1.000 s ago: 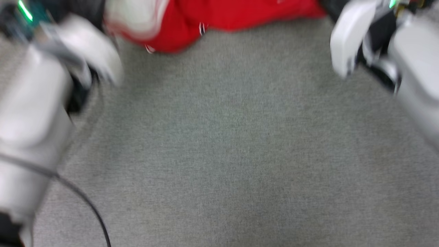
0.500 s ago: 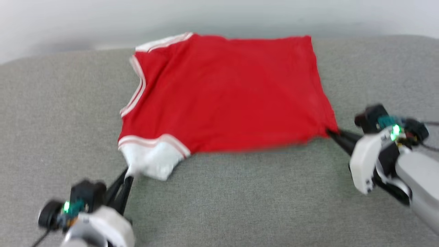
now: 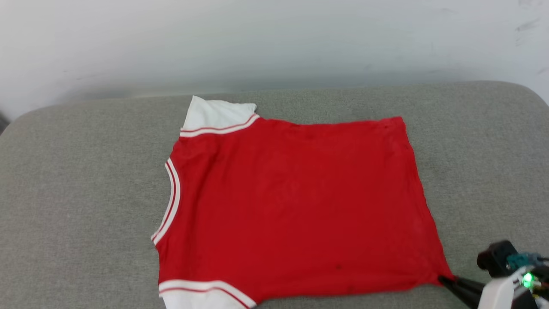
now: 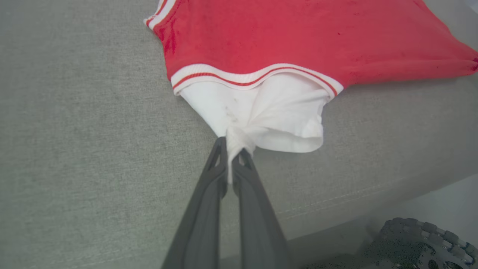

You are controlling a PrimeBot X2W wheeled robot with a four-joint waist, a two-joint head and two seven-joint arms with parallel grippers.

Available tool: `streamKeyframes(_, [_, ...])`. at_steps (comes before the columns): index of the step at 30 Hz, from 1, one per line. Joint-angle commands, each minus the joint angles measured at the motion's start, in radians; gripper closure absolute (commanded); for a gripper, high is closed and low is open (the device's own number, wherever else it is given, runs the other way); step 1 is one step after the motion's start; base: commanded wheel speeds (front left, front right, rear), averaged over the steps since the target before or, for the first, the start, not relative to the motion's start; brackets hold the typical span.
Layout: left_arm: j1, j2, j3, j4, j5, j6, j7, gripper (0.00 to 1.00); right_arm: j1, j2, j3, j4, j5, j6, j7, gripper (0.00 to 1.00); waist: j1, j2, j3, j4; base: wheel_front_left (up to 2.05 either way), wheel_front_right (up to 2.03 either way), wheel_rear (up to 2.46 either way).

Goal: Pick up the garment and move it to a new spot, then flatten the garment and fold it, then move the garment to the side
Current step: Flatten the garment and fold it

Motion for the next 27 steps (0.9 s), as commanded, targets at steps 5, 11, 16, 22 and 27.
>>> streamKeyframes(5, [-0.004, 0.012, 0.005, -0.017, 0.009, 0.011, 0.004, 1.00, 0.103, -0.004, -0.123, -0.077, -0.033, -0.001, 0.045, 1.00, 0.0003, 0.0000, -0.001, 0.009, 0.00, 0.00, 0.00])
streamKeyframes(11, [-0.144, 0.040, 0.022, -0.004, 0.058, -0.031, 0.035, 1.00, 0.130, 0.036, -0.285, -0.136, -0.102, -0.001, 0.115, 1.00, 0.0003, 0.0000, 0.019, 0.015, 0.00, 0.00, 0.00])
streamKeyframes(16, [-0.309, 0.045, 0.030, 0.032, 0.102, -0.091, 0.074, 1.00, 0.096, 0.073, -0.390, -0.197, -0.162, -0.001, 0.184, 1.00, 0.0003, 0.0000, 0.068, 0.002, 0.00, 0.00, 0.00])
streamKeyframes(22, [-0.501, 0.024, 0.043, 0.119, 0.128, -0.162, 0.120, 1.00, 0.029, 0.107, -0.465, -0.238, -0.217, -0.001, 0.266, 1.00, 0.0003, 0.0000, 0.160, -0.024, 0.00, 0.00, 0.00])
streamKeyframes(27, [-0.620, -0.003, 0.045, 0.244, 0.135, -0.216, 0.134, 1.00, -0.041, 0.144, -0.485, -0.204, -0.237, -0.001, 0.309, 1.00, 0.0003, 0.0000, 0.237, -0.039, 0.00, 0.00, 0.00])
